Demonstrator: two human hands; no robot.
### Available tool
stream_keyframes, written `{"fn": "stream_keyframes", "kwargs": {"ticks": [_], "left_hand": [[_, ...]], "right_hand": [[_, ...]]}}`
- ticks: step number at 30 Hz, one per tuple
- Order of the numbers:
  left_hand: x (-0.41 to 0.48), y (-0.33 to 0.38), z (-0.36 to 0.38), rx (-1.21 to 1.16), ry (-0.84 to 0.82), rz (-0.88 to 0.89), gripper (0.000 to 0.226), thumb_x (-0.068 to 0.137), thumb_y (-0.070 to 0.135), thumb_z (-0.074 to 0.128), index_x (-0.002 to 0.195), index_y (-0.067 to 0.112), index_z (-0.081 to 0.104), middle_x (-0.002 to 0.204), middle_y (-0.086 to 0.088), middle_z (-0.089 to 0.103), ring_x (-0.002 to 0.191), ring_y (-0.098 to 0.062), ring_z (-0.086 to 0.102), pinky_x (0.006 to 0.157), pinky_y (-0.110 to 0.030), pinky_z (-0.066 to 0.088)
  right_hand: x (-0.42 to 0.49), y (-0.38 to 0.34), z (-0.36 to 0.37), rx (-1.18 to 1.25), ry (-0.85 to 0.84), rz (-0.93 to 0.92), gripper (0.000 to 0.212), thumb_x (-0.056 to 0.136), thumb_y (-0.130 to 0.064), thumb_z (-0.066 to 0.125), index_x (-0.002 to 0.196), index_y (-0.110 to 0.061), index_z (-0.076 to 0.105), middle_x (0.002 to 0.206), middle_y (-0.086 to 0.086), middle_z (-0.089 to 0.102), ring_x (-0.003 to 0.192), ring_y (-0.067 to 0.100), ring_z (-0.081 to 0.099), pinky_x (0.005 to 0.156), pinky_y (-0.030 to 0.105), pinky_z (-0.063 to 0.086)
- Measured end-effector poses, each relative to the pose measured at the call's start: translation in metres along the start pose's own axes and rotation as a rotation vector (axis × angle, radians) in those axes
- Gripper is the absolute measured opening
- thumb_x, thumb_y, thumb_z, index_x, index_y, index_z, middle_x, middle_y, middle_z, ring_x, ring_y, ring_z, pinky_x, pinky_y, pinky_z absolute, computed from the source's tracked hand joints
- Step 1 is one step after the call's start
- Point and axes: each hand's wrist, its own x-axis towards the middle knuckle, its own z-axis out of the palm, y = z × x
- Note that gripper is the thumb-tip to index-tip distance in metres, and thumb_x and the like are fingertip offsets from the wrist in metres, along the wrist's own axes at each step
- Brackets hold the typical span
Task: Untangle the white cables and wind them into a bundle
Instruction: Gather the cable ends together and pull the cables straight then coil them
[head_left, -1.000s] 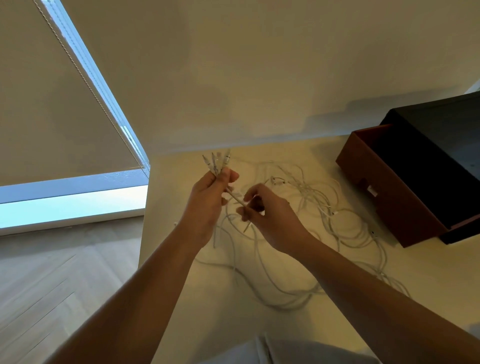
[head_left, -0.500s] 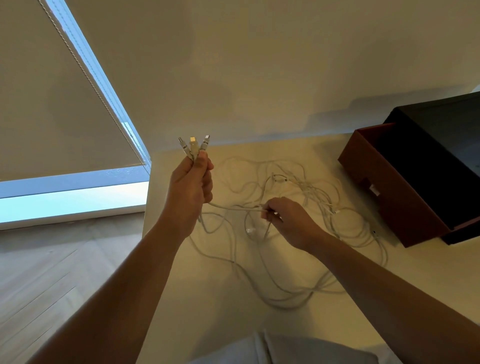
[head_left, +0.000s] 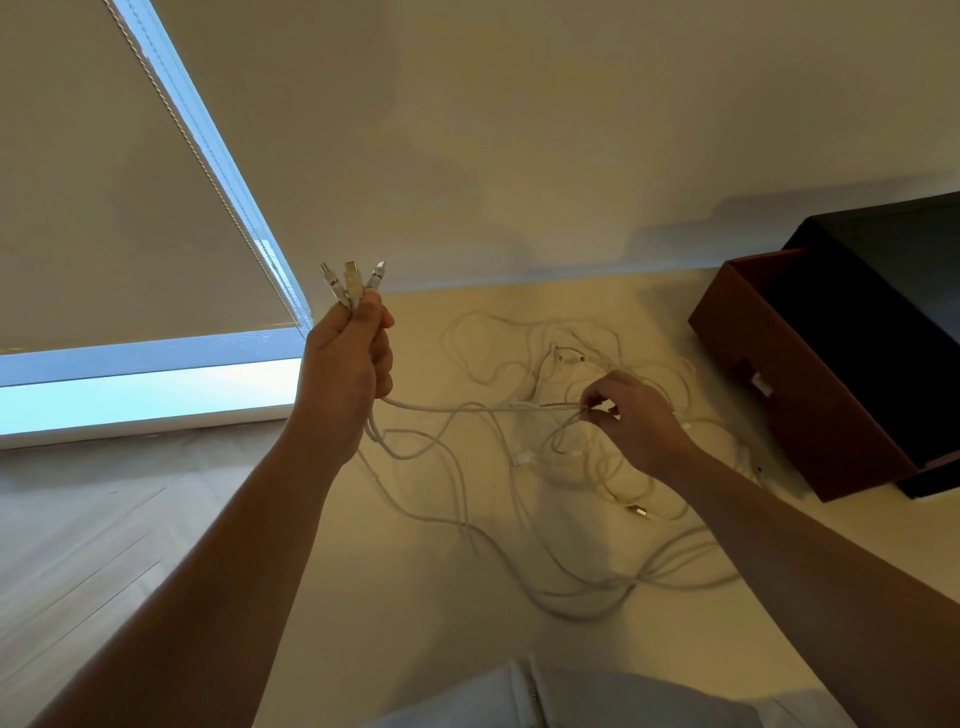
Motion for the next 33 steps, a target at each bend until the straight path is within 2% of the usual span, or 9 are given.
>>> {"fn": "stream_keyframes", "kwargs": {"ticks": [6, 14, 18, 20, 22, 28, 30, 32, 33], "left_hand": [[0.001, 0.000, -0.001, 0.019, 0.014, -0.007, 0.035, 0.104, 0.024, 0.039, 0.071, 0.016, 0.047, 0.046, 0.011, 0.026, 0.040, -0.005, 0.020, 0.040, -0.018, 0.016], [0.005, 0.010, -0.008, -0.007, 0.038, 0.031, 0.035, 0.104, 0.024, 0.039, 0.071, 0.016, 0.046, 0.045, 0.011, 0.027, 0.039, -0.004, 0.021, 0.040, -0.017, 0.016], [0.008, 0.014, -0.013, -0.025, 0.085, 0.034, 0.036, 0.104, 0.022, 0.039, 0.069, 0.017, 0.046, 0.045, 0.011, 0.028, 0.038, -0.003, 0.021, 0.038, -0.016, 0.018], [0.007, 0.012, -0.012, -0.018, 0.085, 0.036, 0.036, 0.104, 0.022, 0.039, 0.069, 0.017, 0.046, 0.045, 0.011, 0.028, 0.038, -0.003, 0.021, 0.038, -0.016, 0.018], [0.006, 0.008, -0.011, 0.021, 0.071, 0.036, 0.035, 0.104, 0.023, 0.040, 0.071, 0.017, 0.047, 0.045, 0.011, 0.028, 0.039, -0.004, 0.021, 0.039, -0.017, 0.017], [0.002, -0.007, 0.002, 0.212, 0.001, -0.031, 0.031, 0.101, 0.025, 0.046, 0.072, 0.015, 0.051, 0.042, 0.012, 0.029, 0.038, -0.005, 0.022, 0.040, -0.018, 0.016], [-0.001, -0.014, 0.012, 0.308, -0.050, -0.035, 0.031, 0.099, 0.026, 0.052, 0.070, 0.014, 0.054, 0.045, 0.010, 0.030, 0.040, -0.007, 0.023, 0.042, -0.020, 0.017], [-0.006, -0.020, 0.025, 0.439, -0.139, -0.023, 0.033, 0.093, 0.032, 0.060, 0.068, 0.013, 0.053, 0.045, 0.011, 0.032, 0.041, -0.008, 0.025, 0.045, -0.027, 0.020], [-0.010, -0.021, 0.032, 0.503, -0.184, -0.022, 0.036, 0.090, 0.036, 0.063, 0.065, 0.014, 0.050, 0.042, 0.011, 0.035, 0.041, -0.007, 0.027, 0.045, -0.029, 0.022]], "right_hand": [[0.006, 0.000, -0.004, -0.061, 0.196, -0.032, 0.005, 0.086, -0.004, 0.065, 0.088, -0.009, 0.067, 0.093, -0.002, 0.054, 0.080, 0.012, 0.054, 0.072, 0.024, 0.044], [0.009, 0.009, -0.011, -0.148, 0.186, 0.066, 0.004, 0.091, -0.009, 0.057, 0.091, -0.012, 0.060, 0.089, -0.001, 0.054, 0.076, 0.017, 0.051, 0.067, 0.027, 0.036], [0.011, 0.014, -0.014, -0.148, 0.145, 0.163, 0.004, 0.090, -0.009, 0.056, 0.090, -0.010, 0.059, 0.088, 0.003, 0.058, 0.079, 0.021, 0.054, 0.067, 0.033, 0.042], [0.011, 0.016, -0.015, -0.096, 0.122, 0.251, 0.004, 0.090, -0.009, 0.055, 0.089, -0.011, 0.058, 0.085, 0.005, 0.059, 0.079, 0.022, 0.055, 0.064, 0.033, 0.043], [0.013, 0.016, -0.017, -0.028, 0.083, 0.310, 0.005, 0.092, -0.012, 0.055, 0.089, -0.014, 0.058, 0.085, 0.003, 0.061, 0.077, 0.019, 0.055, 0.061, 0.026, 0.041], [0.012, -0.019, -0.033, 0.395, 0.037, 0.241, 0.014, 0.091, -0.009, 0.061, 0.087, -0.020, 0.066, 0.074, 0.000, 0.066, 0.060, -0.002, 0.062, 0.060, 0.014, 0.050], [0.011, -0.032, -0.036, 0.443, -0.019, 0.239, 0.013, 0.090, -0.009, 0.063, 0.089, -0.020, 0.069, 0.075, 0.001, 0.067, 0.062, 0.000, 0.063, 0.062, 0.020, 0.053], [0.010, -0.046, -0.038, 0.499, -0.093, 0.235, 0.010, 0.087, -0.012, 0.067, 0.087, -0.020, 0.072, 0.081, 0.012, 0.071, 0.069, 0.010, 0.062, 0.070, 0.038, 0.054], [0.008, -0.052, -0.039, 0.529, -0.135, 0.229, 0.009, 0.086, -0.013, 0.069, 0.084, -0.021, 0.072, 0.081, 0.014, 0.071, 0.069, 0.012, 0.059, 0.068, 0.039, 0.054]]}}
